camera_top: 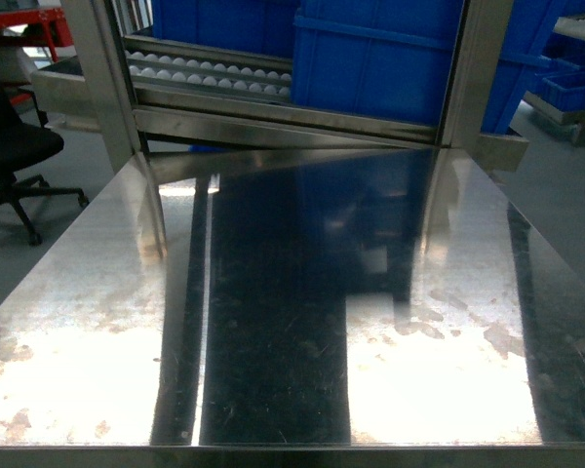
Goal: Pick capacitor and pack into box
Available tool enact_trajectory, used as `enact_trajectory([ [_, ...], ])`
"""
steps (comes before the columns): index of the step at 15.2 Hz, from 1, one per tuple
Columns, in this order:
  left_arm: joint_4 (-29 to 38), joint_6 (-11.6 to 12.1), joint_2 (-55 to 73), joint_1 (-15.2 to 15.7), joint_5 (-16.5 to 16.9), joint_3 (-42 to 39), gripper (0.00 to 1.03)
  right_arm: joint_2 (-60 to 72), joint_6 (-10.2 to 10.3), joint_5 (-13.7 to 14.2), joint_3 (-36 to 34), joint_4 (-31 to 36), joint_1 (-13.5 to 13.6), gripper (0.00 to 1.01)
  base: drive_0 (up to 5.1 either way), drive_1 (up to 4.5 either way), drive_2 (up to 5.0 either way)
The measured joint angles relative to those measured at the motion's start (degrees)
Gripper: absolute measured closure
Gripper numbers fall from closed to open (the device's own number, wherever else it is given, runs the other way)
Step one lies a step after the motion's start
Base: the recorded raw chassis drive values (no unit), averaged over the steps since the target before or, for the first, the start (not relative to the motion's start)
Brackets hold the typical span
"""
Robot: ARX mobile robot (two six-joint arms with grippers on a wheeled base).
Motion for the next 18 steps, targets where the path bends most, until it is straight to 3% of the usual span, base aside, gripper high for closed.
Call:
enact_trajectory([
  [4, -4.0, 0.0, -3.7, 0.0, 0.0, 0.0, 0.59, 0.0, 0.0, 0.0, 0.0, 0.0, 0.0, 0.03, 0.0, 0.00, 0.0],
  [5, -11.7, 0.0, -8.7, 0.0, 0.0, 0.0, 0.59, 0.0, 0.0, 0.0, 0.0, 0.0, 0.0, 0.03, 0.0, 0.00, 0.0],
  [6, -13.9, 0.0, -12.9, 0.0, 0.0, 0.0, 0.59, 0.0, 0.0, 0.0, 0.0, 0.0, 0.0, 0.03, 0.0, 0.00, 0.0],
  [18, -14.0, 0.0, -12.8, 0.0, 0.0, 0.0, 0.59, 0.0, 0.0, 0.0, 0.0, 0.0, 0.0, 0.03, 0.0, 0.00, 0.0],
])
